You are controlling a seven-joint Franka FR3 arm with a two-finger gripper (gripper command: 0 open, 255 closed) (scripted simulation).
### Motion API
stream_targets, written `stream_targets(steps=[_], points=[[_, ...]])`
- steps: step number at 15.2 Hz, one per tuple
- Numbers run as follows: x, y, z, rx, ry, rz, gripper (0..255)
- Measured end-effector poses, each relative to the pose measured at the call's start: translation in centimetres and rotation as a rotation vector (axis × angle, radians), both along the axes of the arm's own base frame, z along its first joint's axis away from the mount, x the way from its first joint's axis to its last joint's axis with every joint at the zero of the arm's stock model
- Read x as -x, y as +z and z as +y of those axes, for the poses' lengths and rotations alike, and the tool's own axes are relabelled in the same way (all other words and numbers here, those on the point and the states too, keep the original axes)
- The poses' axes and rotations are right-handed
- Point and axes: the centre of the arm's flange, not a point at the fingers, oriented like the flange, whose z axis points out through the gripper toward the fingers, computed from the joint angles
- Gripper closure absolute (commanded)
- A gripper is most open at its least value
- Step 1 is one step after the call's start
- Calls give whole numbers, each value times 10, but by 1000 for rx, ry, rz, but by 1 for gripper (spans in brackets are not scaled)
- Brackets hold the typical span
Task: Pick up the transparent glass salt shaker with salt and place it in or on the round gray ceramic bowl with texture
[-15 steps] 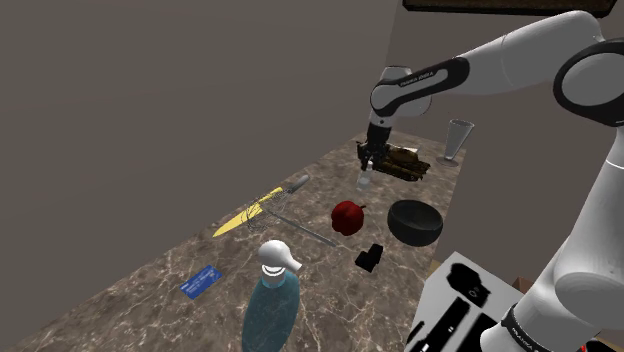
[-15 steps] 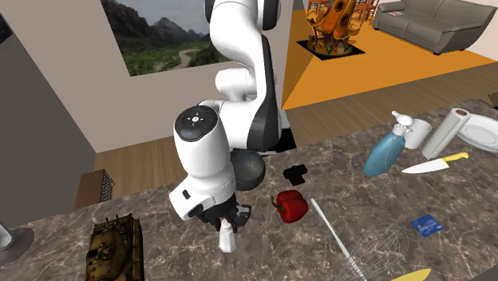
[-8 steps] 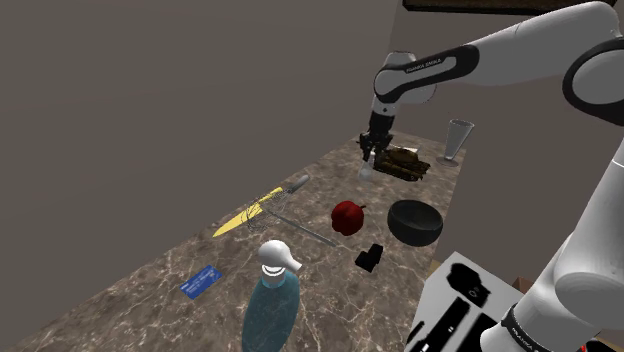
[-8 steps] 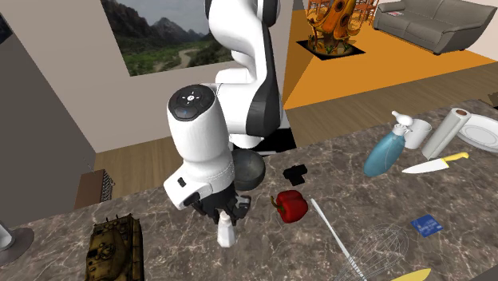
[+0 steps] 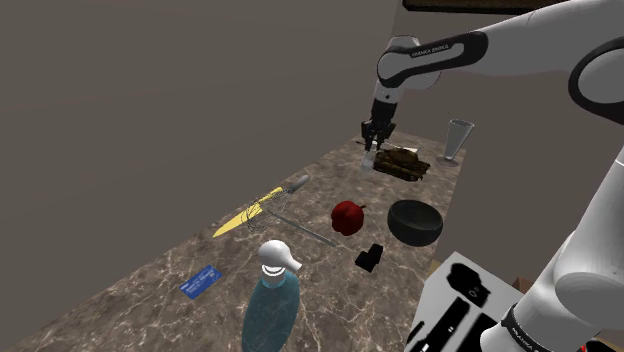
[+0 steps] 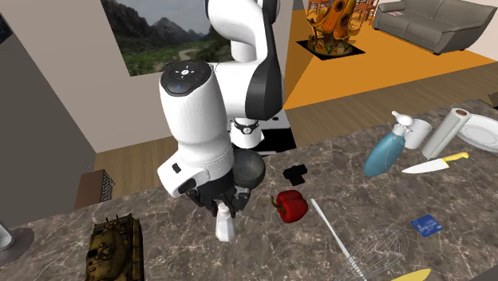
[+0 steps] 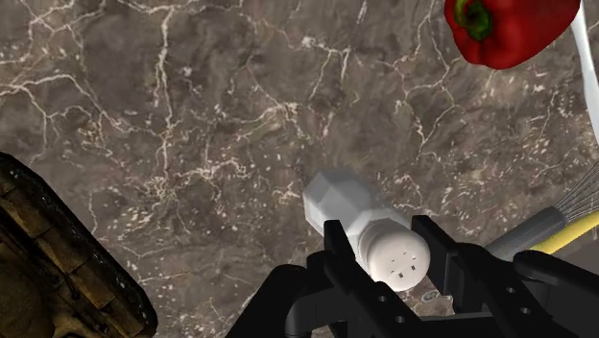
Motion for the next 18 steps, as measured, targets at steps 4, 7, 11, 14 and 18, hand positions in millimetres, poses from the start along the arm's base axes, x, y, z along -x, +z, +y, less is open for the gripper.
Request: stream_targets(steps=[4, 7, 11, 14, 18], points=[[0, 22, 0, 0, 0, 0, 255], [1, 37, 0, 0, 0, 0, 255], [15, 52, 5, 0, 0, 1, 255], [52, 62, 11, 0, 0, 0, 255], [102, 66, 22, 0, 0, 0, 255]])
